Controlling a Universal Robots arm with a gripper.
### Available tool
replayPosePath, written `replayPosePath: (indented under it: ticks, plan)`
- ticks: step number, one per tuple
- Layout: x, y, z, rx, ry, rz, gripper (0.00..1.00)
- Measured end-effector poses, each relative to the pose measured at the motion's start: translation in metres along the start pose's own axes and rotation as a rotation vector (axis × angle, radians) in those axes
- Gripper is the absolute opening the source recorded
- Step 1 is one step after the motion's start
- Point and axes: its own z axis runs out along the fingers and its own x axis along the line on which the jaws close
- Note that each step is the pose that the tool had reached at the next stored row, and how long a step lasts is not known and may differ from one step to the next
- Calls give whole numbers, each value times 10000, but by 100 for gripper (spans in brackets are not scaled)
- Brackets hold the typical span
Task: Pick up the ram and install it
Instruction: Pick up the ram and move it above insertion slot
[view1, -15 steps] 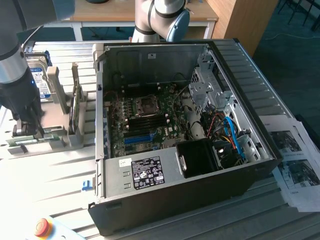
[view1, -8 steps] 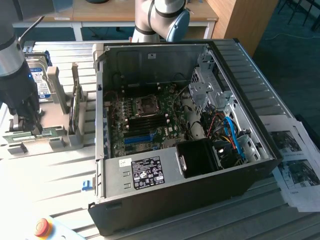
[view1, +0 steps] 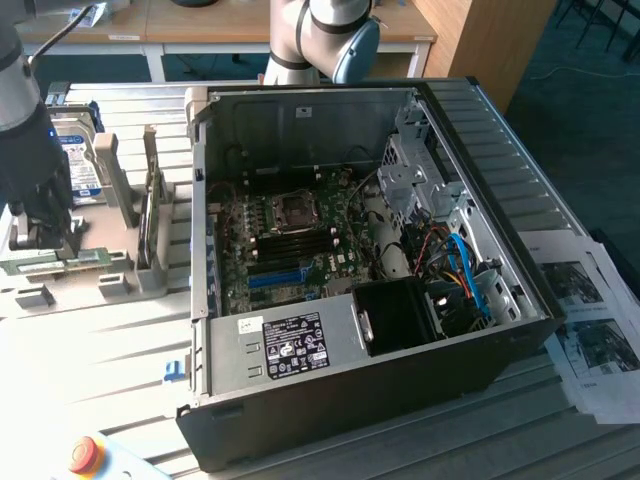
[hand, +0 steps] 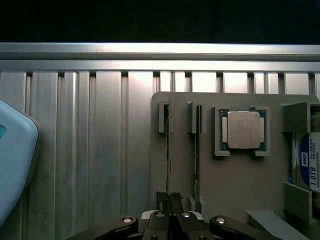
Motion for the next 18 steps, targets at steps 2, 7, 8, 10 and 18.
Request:
replayPosePath:
  ticks: [2,7,8,10,18]
  plan:
    - [0,3,-49,-1,0,0,11]
    - [-2,9,-181,0,0,0,11]
    - [-2,10,-206,0,-1,0,11]
    - [-3,13,-260,0,0,1,11]
    - [-4,21,-439,1,6,-1,11]
